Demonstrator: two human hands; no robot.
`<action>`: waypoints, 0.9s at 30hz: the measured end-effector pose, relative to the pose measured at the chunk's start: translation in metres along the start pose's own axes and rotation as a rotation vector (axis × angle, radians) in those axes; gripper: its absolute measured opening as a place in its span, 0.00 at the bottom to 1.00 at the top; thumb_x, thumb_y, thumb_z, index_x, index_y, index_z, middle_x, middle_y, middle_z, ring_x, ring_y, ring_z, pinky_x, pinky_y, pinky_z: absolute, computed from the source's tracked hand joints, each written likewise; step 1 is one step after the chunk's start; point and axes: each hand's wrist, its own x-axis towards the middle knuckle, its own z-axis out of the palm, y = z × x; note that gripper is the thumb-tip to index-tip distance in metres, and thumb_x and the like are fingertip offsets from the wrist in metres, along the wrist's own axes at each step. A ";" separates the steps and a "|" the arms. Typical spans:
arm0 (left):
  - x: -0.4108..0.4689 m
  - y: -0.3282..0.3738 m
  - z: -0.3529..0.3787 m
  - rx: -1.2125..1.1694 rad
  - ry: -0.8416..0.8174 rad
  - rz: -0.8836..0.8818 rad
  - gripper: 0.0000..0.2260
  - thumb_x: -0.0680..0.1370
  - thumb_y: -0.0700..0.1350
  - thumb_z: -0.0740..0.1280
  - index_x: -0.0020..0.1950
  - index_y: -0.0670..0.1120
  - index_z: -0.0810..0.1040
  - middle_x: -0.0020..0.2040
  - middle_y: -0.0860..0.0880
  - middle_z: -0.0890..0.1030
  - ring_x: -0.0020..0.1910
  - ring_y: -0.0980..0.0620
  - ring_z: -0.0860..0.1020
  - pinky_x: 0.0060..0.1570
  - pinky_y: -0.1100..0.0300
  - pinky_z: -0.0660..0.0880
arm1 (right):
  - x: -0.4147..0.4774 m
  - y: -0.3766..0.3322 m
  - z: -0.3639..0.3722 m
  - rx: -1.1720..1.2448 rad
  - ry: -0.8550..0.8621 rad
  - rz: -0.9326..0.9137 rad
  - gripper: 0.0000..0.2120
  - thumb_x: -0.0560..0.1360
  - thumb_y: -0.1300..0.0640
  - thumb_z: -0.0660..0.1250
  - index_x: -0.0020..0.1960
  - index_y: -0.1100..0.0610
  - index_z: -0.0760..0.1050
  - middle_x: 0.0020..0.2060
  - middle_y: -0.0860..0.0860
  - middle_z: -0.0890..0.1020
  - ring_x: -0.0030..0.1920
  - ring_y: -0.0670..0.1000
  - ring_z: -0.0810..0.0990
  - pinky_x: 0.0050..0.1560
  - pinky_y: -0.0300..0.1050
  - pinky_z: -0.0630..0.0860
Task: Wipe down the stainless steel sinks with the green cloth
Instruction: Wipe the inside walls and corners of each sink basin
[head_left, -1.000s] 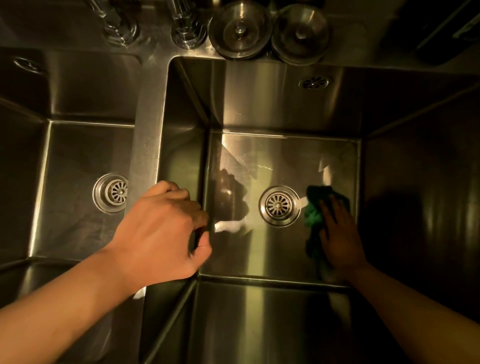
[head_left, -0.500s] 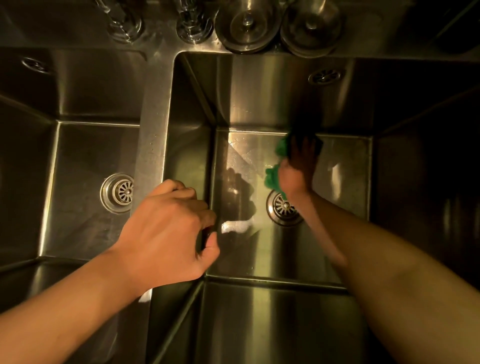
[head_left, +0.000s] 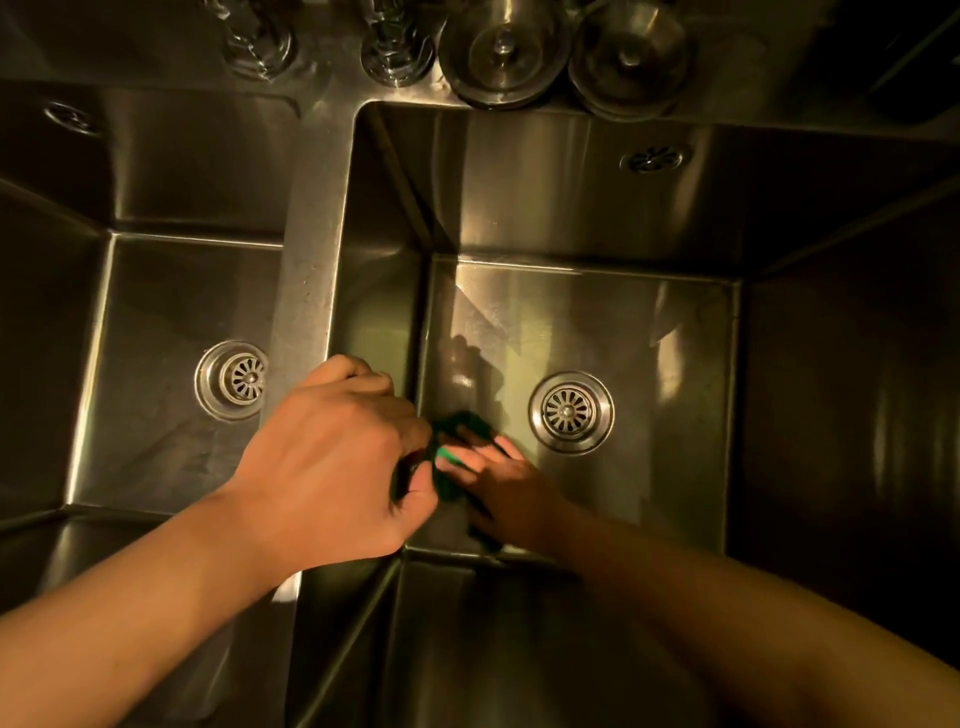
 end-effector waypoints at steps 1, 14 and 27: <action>0.000 0.000 0.001 -0.003 0.000 0.000 0.09 0.72 0.55 0.68 0.36 0.52 0.82 0.32 0.55 0.79 0.36 0.49 0.76 0.52 0.55 0.71 | -0.026 0.005 0.006 -0.071 -0.067 -0.050 0.34 0.75 0.49 0.64 0.80 0.50 0.62 0.82 0.51 0.57 0.81 0.56 0.54 0.79 0.61 0.52; 0.001 0.001 -0.001 0.004 -0.015 -0.017 0.10 0.73 0.54 0.67 0.36 0.52 0.83 0.32 0.54 0.80 0.37 0.47 0.79 0.54 0.54 0.71 | -0.164 0.083 -0.050 -0.029 0.136 0.726 0.38 0.75 0.65 0.68 0.81 0.53 0.57 0.82 0.57 0.53 0.81 0.63 0.52 0.75 0.66 0.62; 0.001 0.001 0.000 0.013 -0.020 -0.013 0.10 0.73 0.55 0.67 0.36 0.52 0.83 0.33 0.55 0.81 0.37 0.48 0.78 0.55 0.54 0.71 | 0.027 0.117 -0.126 -0.093 0.386 0.841 0.35 0.73 0.53 0.49 0.80 0.61 0.60 0.79 0.64 0.60 0.79 0.68 0.56 0.78 0.62 0.53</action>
